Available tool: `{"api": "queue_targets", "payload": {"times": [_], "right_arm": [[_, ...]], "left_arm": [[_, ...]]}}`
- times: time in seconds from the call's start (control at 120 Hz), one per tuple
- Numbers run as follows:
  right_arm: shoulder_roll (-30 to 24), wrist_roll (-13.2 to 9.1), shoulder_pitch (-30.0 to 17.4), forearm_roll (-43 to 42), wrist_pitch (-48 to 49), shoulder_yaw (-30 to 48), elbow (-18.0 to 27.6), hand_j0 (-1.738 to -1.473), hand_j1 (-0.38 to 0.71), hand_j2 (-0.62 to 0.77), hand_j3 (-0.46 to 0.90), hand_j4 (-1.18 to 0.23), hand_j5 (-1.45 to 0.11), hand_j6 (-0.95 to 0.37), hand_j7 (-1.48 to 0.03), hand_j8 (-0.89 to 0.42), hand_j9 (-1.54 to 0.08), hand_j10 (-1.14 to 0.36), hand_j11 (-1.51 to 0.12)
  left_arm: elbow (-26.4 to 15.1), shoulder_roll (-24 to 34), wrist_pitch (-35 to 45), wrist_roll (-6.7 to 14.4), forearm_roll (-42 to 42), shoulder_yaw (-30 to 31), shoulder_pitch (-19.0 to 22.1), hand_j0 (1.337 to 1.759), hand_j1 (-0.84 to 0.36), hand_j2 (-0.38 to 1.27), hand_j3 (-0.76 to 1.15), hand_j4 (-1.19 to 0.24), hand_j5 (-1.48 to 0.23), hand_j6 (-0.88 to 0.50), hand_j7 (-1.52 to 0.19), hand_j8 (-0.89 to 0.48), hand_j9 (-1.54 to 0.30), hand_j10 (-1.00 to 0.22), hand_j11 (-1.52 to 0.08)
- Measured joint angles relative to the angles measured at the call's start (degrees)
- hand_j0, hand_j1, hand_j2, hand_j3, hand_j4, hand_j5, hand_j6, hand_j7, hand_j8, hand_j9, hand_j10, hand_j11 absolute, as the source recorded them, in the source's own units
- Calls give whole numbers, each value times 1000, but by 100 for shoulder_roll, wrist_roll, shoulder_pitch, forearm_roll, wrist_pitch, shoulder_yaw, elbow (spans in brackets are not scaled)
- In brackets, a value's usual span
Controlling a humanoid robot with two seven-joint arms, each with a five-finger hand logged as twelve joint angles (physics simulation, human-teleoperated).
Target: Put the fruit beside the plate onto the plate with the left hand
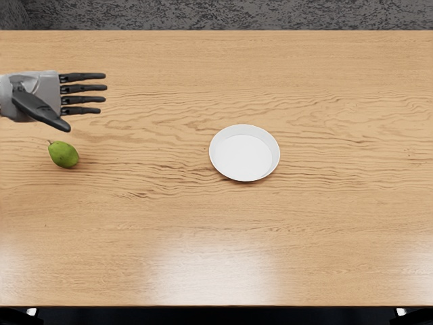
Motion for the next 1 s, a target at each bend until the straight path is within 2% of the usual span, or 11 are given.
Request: {"api": "queue_targets", "payload": {"times": [0.225, 0.317, 0.55, 0.683, 0.808, 1.0], "right_arm": [[0, 9, 0, -35, -10, -41, 1, -1658, -349, 0, 0, 0, 0, 0, 0, 0, 0, 0, 0], [0, 10, 0, -40, -10, -53, -2, -1658, -349, 0, 0, 0, 0, 0, 0, 0, 0, 0, 0], [0, 10, 12, -44, -17, -49, -5, -1658, -349, 0, 0, 0, 0, 0, 0, 0, 0, 0, 0], [0, 10, 29, -44, -18, -46, -2, -1658, -349, 0, 0, 0, 0, 0, 0, 0, 0, 0, 0], [0, 10, 33, -41, -17, -35, -2, -1658, -349, 0, 0, 0, 0, 0, 0, 0, 0, 0, 0], [0, 10, 35, -31, -11, -14, -3, -1658, -349, 0, 0, 0, 0, 0, 0, 0, 0, 0, 0]], "left_arm": [[-73, 14, 0, 14, 10, -9, -32, 1658, 337, 2, 0, -8, -13, -8, -13, -8, -13, -9, -13], [-78, -82, 0, 84, 217, -14, -249, 1658, 337, 2, 0, -8, -13, -8, -13, -8, -13, -8, -13], [-77, -529, 1, 223, 2111, -40, -595, 1658, 337, 2, 0, -11, -14, -11, -14, -11, -14, -11, -14], [-89, -749, 54, 495, 3302, -16, -649, 1658, 334, 3, 0, -14, -16, -14, -16, -14, -16, -13, -16], [-96, -842, 429, 608, 4232, 93, -625, 1658, 332, 3, 0, -17, -20, -18, -19, -17, -19, -17, -19], [-95, -1090, 1391, 649, 5327, 508, -556, 1658, 323, 5, 0, -26, -30, -27, -29, -26, -29, -25, -29]]}}
